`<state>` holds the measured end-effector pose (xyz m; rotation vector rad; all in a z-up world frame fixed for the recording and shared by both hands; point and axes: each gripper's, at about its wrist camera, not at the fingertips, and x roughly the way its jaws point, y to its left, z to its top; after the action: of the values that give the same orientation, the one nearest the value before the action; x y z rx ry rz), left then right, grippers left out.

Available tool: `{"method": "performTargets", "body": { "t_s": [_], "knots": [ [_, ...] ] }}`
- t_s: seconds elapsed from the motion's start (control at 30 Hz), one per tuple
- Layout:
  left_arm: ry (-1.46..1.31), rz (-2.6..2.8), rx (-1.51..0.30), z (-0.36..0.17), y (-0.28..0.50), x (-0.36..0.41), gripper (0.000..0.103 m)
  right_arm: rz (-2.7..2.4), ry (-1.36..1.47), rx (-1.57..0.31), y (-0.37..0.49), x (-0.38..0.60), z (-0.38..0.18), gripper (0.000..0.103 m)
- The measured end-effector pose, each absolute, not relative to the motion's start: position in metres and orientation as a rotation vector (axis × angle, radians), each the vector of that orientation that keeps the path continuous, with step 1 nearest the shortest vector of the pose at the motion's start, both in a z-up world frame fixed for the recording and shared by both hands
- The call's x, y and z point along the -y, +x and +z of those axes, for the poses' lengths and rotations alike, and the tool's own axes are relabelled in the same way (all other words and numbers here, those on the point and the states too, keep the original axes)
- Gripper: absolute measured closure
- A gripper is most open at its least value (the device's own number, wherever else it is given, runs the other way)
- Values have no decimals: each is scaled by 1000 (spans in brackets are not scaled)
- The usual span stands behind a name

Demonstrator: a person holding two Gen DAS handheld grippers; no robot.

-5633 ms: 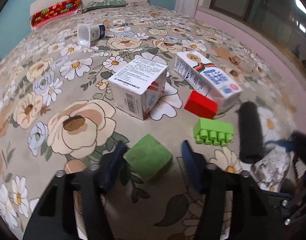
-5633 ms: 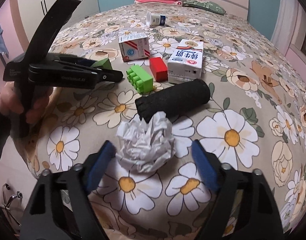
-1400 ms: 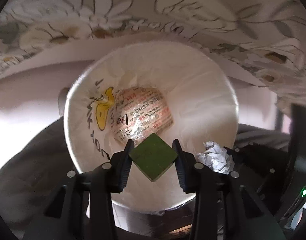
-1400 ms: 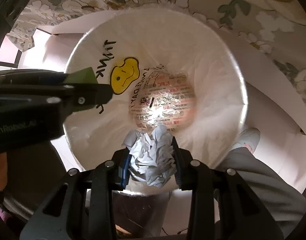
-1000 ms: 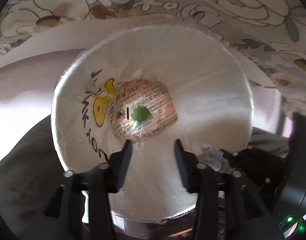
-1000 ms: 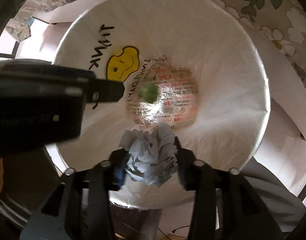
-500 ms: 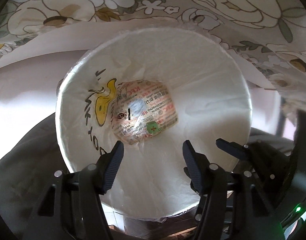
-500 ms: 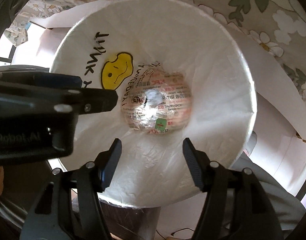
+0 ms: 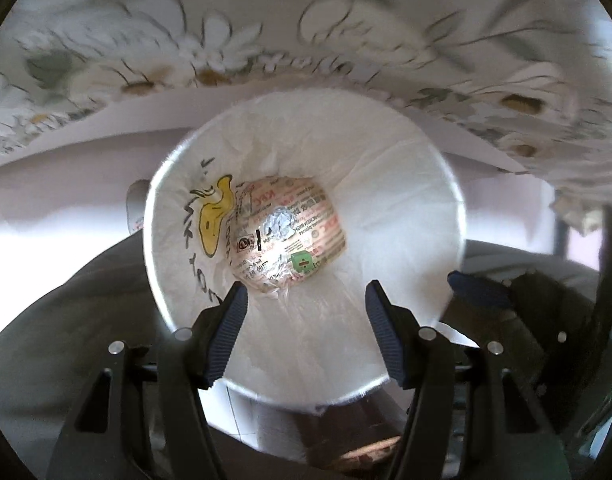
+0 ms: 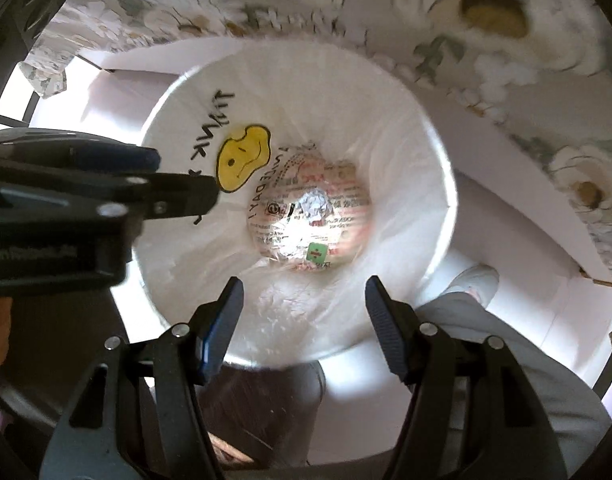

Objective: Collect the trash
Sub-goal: 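Move both tools back toward the boxes on the bed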

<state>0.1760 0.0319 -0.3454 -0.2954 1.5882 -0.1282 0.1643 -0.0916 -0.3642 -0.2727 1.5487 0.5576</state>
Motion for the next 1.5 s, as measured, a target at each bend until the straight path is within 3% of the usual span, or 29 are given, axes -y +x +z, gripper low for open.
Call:
{"method": "performTargets", "body": {
  "t_s": [0.1,0.27,0.37,0.57,0.87,1.13,1.5],
  "knots": [
    [-245,-136,-1541,-316,174,-34,38,556,-310,-1498,162,96,-341,39],
    [-191,-126,-1419,-247,174,-46,20,569,-327,-1409,165,104,-292,39],
    [-159,-108,-1325,-202,177,-54,14,570,-314,-1346,169,111,-254,37],
    [-81,-65,-1203,-128,192,-71,12,570,-319,-1174,180,117,-173,27],
    [32,-9,-1059,-45,236,-87,11,548,-273,-975,212,124,-61,26],
    [83,-20,-983,-5,273,-89,11,491,-280,-892,262,116,-2,26],
    [173,-42,-950,3,337,-93,11,463,-194,-896,342,105,34,25]
  ]
}}
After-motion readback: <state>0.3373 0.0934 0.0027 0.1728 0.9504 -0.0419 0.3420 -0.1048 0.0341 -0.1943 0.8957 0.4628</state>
